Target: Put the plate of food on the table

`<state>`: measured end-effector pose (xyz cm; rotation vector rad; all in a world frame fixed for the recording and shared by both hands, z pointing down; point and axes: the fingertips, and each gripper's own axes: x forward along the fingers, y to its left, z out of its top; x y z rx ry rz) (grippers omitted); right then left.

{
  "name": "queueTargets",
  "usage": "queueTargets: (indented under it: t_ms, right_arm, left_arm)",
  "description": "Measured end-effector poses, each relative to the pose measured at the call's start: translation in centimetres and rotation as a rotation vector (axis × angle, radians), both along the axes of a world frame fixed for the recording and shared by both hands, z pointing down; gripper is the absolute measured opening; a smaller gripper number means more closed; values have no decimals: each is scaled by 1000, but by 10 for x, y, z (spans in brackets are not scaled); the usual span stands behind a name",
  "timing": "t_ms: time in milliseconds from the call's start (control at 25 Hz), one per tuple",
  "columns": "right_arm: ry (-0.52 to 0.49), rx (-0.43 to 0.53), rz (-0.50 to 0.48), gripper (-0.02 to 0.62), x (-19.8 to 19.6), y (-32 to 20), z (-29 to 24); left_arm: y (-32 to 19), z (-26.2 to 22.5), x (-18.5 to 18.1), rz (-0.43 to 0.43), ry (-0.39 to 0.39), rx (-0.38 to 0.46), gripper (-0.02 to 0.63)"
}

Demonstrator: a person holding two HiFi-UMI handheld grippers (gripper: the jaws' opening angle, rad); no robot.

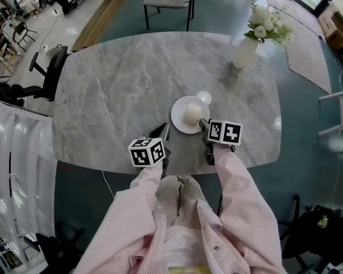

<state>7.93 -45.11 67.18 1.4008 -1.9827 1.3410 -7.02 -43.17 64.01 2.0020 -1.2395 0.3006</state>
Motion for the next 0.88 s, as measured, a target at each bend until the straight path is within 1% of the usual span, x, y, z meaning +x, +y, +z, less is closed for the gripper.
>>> queueTargets:
  t_ms: [280, 440, 480, 560, 600, 720, 880]
  right_arm:
    - [23, 29, -2, 129, 9, 2, -9]
    - [64, 70, -17, 120, 17, 8, -21]
    - [64, 82, -25, 109, 17, 10, -25]
    - [49, 115, -51, 106, 14, 13, -36]
    - [37, 134, -63, 100, 12, 14, -41]
    - [28, 191, -87, 41, 10, 15, -59]
    - [17, 268, -122, 6, 5, 18, -86]
  left_arm:
    - [0, -5, 3, 12, -1, 10, -3]
    - [2, -16, 6, 25, 1, 41, -3]
    - [4, -20, 6, 29, -3, 51, -3]
    - [6, -29, 6, 34, -10, 75, -3]
    - [6, -34, 6, 36, -12, 88, -3]
    - [8, -51, 6, 46, -12, 130, -3]
    - [12, -75, 8, 67, -10, 187, -3]
